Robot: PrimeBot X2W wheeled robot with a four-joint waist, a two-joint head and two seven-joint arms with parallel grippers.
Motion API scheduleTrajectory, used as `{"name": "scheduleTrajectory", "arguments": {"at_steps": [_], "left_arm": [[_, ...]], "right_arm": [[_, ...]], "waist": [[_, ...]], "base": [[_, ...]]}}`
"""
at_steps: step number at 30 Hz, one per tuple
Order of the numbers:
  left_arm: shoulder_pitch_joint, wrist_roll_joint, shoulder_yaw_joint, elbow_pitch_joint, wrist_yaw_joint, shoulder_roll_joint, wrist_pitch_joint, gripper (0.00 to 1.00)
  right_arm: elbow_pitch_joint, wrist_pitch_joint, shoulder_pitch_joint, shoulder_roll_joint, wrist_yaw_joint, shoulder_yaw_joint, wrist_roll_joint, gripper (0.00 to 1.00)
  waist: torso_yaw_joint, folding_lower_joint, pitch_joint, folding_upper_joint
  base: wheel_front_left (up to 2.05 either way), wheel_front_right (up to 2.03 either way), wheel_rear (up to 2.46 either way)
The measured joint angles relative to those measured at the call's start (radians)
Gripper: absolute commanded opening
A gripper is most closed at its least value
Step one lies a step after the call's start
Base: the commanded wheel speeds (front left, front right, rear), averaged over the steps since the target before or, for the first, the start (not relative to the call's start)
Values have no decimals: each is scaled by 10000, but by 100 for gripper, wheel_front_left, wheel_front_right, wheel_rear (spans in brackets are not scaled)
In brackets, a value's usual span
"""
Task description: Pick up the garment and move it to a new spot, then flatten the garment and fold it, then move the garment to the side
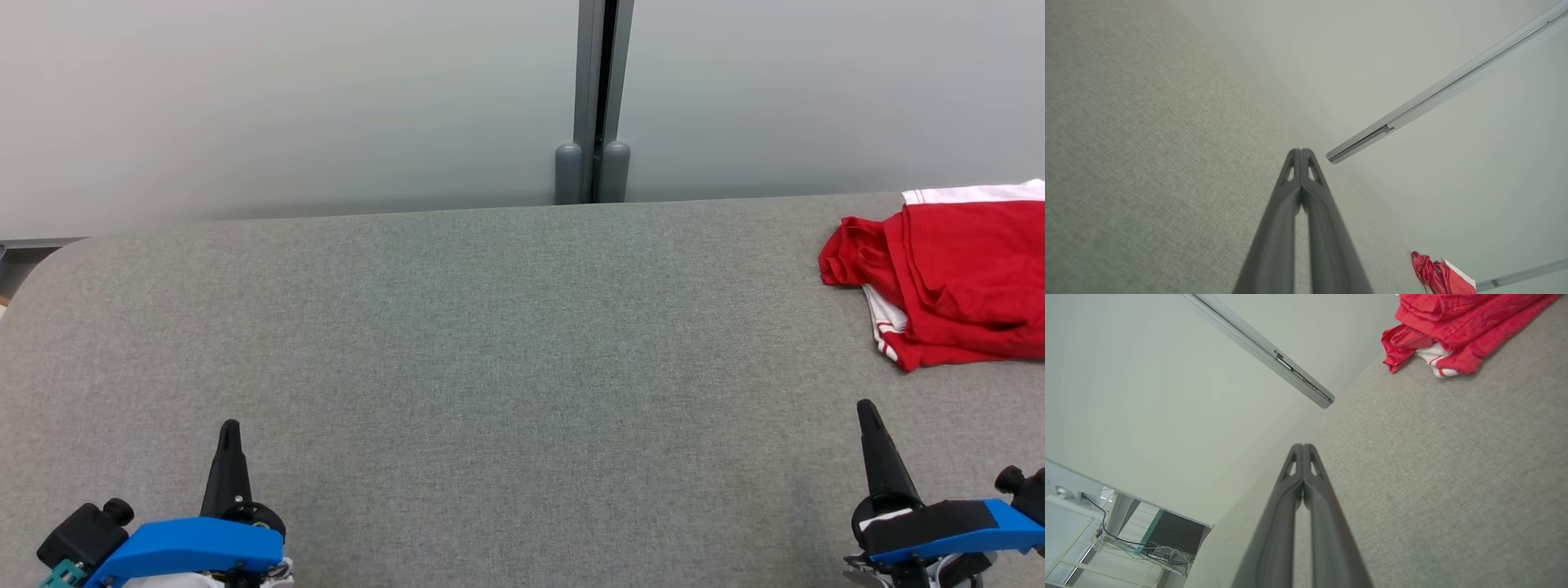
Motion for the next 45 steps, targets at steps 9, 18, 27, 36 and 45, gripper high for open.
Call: {"name": "scheduleTrajectory", "arguments": {"at_steps": [9,18,27,36,45], "left_arm": [[-130,-1095,81,-19,-38,-6,278,0],[-217,-2088,186,-27,-105,-15,527,0],[-342,-3026,278,-33,-128,-23,752,0],[-415,-3875,328,-36,-161,-29,976,0],[-508,-4667,380,-42,-203,-31,1152,0]], "right_arm": [[35,230,-120,6,0,-58,1060,0],[79,441,-180,10,0,-111,2017,0],[113,629,-277,13,-2,-157,2928,0],[144,805,-354,15,-2,-201,3758,0],[169,974,-384,19,-2,-238,4525,0]], "waist": [[15,0,-24,0],[30,0,-47,0],[44,0,-71,0],[59,0,-94,0],[74,-1,-118,0]], "base": [[0,0,0],[0,0,0],[0,0,0],[0,0,0],[0,0,0]]}}
